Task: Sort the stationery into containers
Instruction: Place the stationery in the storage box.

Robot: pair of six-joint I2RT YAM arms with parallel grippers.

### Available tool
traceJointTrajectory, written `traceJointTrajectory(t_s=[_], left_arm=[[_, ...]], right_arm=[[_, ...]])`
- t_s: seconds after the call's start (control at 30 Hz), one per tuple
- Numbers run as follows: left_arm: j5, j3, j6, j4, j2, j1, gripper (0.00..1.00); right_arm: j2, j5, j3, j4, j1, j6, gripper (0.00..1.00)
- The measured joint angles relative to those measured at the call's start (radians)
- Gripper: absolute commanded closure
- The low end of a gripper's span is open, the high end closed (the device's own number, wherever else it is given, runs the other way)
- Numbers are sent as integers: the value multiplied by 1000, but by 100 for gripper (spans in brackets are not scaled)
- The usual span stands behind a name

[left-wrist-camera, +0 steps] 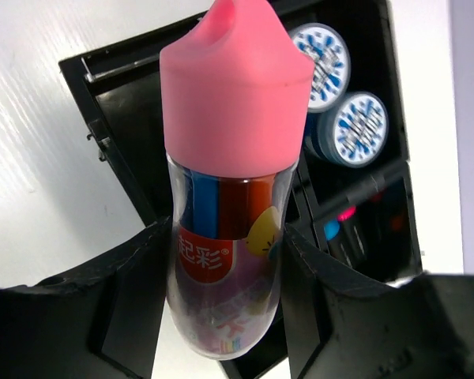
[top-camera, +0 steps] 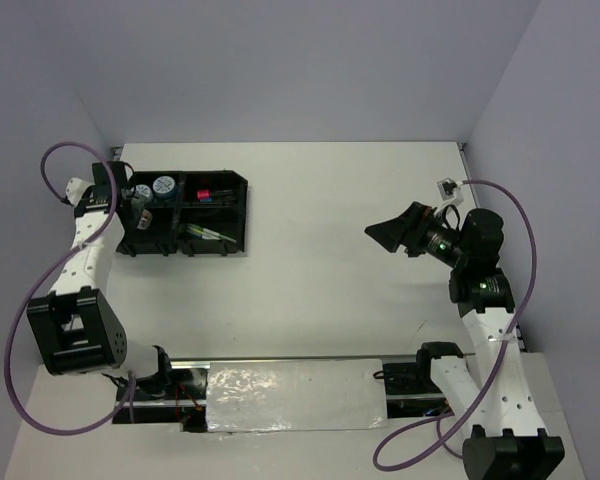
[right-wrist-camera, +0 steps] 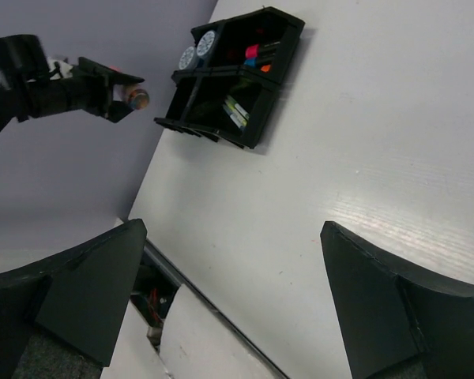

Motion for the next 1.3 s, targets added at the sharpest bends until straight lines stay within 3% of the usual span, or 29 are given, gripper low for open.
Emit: traceJointTrajectory(t_s=[0.17, 1.0, 1.3], left_arm=[[16, 10, -68, 1, 79, 10, 100], [80, -76, -116, 101, 76, 9, 99], [98, -80, -118, 116, 77, 9, 91]], right_arm=[[-58, 0, 0, -19, 13, 3, 0], [-51, -1, -32, -30, 16, 14, 0], [-50, -1, -32, -31, 16, 13, 0]])
